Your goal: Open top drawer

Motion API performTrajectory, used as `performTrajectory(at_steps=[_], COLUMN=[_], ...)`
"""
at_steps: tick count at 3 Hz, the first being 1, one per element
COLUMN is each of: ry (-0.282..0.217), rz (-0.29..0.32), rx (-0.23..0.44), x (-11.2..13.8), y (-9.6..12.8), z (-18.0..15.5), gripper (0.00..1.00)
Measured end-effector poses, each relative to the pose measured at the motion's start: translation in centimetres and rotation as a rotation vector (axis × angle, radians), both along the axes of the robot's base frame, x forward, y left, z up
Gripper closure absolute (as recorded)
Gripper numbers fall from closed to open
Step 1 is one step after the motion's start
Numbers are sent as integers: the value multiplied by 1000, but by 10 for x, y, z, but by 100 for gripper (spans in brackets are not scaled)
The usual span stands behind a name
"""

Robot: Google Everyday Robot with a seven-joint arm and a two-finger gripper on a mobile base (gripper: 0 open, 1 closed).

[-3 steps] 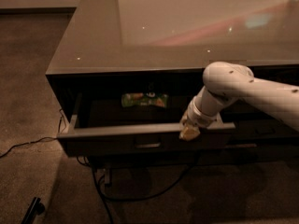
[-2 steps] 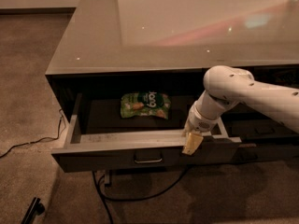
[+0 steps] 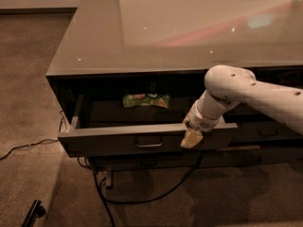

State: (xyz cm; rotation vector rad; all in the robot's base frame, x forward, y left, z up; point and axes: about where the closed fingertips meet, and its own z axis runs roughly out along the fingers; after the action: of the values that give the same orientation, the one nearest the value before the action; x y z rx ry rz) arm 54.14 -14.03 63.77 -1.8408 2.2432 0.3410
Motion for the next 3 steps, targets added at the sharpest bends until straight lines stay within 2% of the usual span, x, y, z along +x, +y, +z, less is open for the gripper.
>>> performTrajectory(at_steps=[1, 2, 3], ry=[0, 0, -25], rz=[0, 1, -21], rx=[0, 7, -14], x=[0, -4, -20], y=[0, 0, -3], z=[0, -4, 2], gripper=[0, 0, 19])
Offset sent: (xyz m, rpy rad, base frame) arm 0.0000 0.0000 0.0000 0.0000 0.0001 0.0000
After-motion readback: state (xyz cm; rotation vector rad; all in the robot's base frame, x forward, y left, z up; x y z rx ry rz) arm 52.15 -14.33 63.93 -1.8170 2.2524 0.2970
